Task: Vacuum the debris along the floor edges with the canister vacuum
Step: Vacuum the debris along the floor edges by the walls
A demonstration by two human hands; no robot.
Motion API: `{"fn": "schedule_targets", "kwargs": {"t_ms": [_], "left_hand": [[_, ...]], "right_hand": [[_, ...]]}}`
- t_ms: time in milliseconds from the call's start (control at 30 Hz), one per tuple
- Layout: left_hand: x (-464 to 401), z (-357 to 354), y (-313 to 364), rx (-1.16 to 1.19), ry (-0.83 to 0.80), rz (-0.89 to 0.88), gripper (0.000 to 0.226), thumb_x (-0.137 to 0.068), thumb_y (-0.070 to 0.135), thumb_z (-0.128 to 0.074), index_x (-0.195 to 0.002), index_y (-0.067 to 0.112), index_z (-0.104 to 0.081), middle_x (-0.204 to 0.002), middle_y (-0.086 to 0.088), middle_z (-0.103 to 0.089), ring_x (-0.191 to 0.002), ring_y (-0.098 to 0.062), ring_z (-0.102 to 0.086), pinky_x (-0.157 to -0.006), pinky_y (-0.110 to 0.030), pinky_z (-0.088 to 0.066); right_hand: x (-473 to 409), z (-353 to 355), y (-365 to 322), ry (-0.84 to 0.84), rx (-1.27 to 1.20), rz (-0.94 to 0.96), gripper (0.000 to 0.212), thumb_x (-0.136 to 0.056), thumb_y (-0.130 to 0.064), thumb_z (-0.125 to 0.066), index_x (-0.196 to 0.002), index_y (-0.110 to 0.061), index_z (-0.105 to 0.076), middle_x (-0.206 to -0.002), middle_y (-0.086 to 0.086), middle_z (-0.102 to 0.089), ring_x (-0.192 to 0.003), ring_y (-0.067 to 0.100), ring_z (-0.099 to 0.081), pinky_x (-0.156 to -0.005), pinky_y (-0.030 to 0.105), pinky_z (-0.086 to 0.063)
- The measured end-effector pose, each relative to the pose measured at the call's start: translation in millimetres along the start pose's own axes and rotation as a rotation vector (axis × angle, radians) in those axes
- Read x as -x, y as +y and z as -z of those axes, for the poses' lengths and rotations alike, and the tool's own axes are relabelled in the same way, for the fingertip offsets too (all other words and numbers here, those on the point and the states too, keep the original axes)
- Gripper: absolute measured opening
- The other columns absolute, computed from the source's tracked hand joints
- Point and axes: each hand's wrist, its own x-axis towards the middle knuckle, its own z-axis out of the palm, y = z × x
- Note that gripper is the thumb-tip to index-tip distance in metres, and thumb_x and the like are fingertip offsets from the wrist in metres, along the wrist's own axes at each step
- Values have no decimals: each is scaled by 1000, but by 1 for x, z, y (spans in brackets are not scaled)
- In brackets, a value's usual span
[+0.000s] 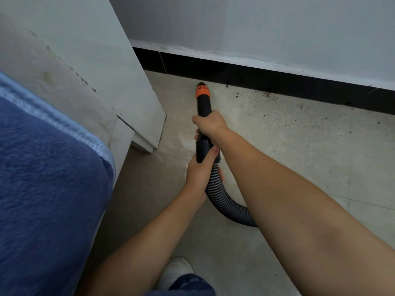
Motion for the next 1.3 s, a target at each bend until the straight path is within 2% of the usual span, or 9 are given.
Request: {"fn": "schedule_targets", "kwargs": {"t_ms": [167, 300, 467, 567, 800, 967, 1167, 1300], "left_hand": [[-5, 5, -2, -33, -66, 21, 41, -88, 39, -66, -109, 3, -59, -61, -11, -59, -50, -24, -56, -55, -33, -50], [-10, 11, -3, -84, -133, 42, 43, -88, 40, -65, -107, 3, -58, -60, -12, -58, -49, -24, -55, -57, -33, -50], [-13, 13, -4, -129, -191, 40, 41, -89, 40, -63, -105, 2, -57, -61, -13, -57, -51, -25, -54, -56, -33, -49], [-12, 13, -5, -153, -216, 40, 44, -90, 40, -62, -109, 0, -57, -61, -13, -56, -50, -25, -54, -54, -31, -49], [4, 23, -14, -229, -228, 50, 44, -92, 38, -58, -110, -2, -55, -58, -14, -56, -47, -24, -53, -51, -29, -47], [15, 27, -13, -315, -277, 55, 33, -95, 33, -55, -99, 0, -54, -56, -12, -55, -44, -23, -54, -46, -26, -46], [23, 42, -7, -352, -302, 62, 27, -95, 31, -54, -95, 4, -54, -56, -11, -55, -43, -22, -53, -47, -29, -47], [24, 42, 0, -414, -334, 60, 27, -94, 33, -55, -94, 6, -54, -55, -11, -56, -43, -22, -53, -47, -28, -47]], "right_hand": [[0, 4, 5, 82, -55, -8, 25, -88, -17, -57, -108, -7, -45, -89, 13, -59, -48, 18, -57, -49, 27, -51], [1, 6, 9, 142, -83, -16, 32, -89, -19, -55, -118, -6, -46, -95, 13, -60, -47, 17, -58, -47, 26, -51], [3, 12, 16, 200, -108, -25, 27, -91, -19, -53, -113, -10, -42, -96, 13, -60, -50, 17, -59, -48, 27, -51], [5, 14, 17, 211, -104, -31, 31, -91, -19, -53, -118, -8, -42, -99, 14, -61, -51, 17, -60, -52, 29, -53], [24, 14, 34, 194, -146, -49, 26, -91, -18, -52, -113, -10, -39, -81, 4, -53, -51, 17, -58, -46, 25, -49], [33, 21, 46, 240, -225, -66, 26, -90, -18, -52, -111, -10, -39, -81, 6, -55, -54, 21, -61, -58, 33, -57], [42, 10, 53, 257, -259, -70, 27, -89, -22, -53, -108, -10, -37, -97, 14, -61, -76, 31, -69, -73, 43, -59], [44, 12, 55, 287, -319, -91, 30, -88, -22, -53, -110, -8, -39, -99, 16, -64, -76, 31, -70, -73, 44, -59]]}}
